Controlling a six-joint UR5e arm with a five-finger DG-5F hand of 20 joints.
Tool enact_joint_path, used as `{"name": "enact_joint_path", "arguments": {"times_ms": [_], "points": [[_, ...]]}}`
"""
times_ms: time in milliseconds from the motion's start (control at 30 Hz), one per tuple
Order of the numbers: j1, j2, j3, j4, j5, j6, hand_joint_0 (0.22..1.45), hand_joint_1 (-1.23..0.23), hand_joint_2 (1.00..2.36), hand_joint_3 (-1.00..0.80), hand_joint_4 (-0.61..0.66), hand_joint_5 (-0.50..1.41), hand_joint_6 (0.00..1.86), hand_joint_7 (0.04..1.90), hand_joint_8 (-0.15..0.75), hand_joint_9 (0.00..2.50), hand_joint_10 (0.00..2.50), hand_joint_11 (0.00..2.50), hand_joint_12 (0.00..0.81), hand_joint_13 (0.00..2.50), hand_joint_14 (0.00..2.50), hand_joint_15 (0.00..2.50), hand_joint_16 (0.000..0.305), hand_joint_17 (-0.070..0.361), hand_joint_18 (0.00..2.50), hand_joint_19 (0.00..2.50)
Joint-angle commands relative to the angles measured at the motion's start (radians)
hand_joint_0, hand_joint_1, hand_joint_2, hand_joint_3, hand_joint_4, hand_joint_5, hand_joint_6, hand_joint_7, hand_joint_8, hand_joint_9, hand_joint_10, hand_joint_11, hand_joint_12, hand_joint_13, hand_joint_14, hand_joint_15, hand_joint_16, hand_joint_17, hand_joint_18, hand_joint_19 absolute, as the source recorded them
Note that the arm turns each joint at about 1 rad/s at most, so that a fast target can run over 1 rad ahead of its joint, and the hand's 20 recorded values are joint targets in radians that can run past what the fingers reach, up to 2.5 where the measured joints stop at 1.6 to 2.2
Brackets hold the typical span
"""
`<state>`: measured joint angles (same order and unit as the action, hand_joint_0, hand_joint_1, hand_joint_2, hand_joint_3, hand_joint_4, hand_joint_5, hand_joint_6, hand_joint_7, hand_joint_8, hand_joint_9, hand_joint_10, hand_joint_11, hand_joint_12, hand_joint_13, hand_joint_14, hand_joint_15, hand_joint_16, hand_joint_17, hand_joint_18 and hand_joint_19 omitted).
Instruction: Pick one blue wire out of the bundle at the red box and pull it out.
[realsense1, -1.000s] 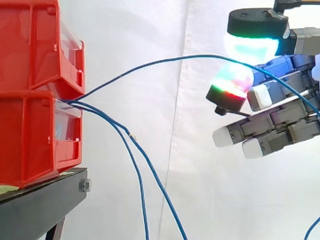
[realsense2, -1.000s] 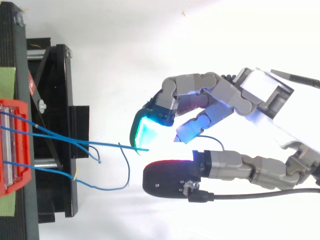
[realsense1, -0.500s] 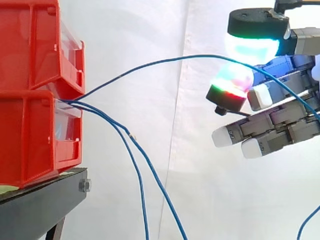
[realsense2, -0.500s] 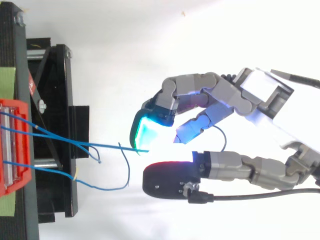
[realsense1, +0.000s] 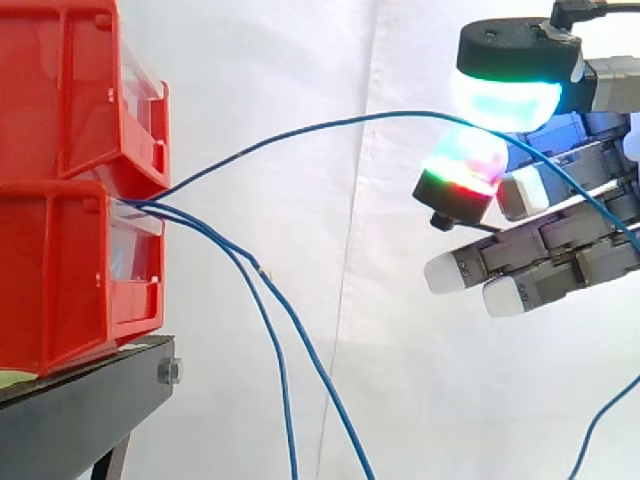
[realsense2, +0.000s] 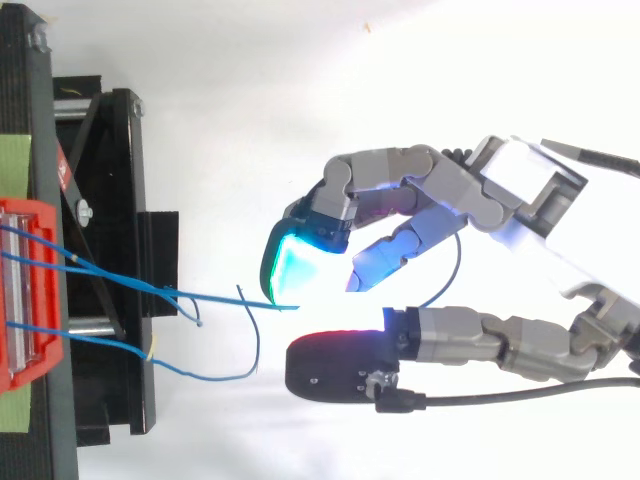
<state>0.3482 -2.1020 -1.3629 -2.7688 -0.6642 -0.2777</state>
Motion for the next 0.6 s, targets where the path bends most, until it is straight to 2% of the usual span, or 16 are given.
{"name": "enact_joint_path", "arguments": {"times_ms": [0,567], "points": [[0.000,0.000,0.001,0.000,0.000,0.000,0.66,-0.83,1.02,-0.21,0.14,-0.09,0.86,1.18,0.232,1.11,0.02,0.81,0.356,0.57,0.02,0.42,0.044,0.100,0.53,0.48],[0.000,-0.001,0.001,0.000,0.000,0.000,0.65,-0.85,1.02,-0.14,0.12,-0.08,0.88,1.19,0.246,1.22,0.02,0.85,0.364,0.65,0.02,0.46,0.047,0.105,0.60,0.47]]}}
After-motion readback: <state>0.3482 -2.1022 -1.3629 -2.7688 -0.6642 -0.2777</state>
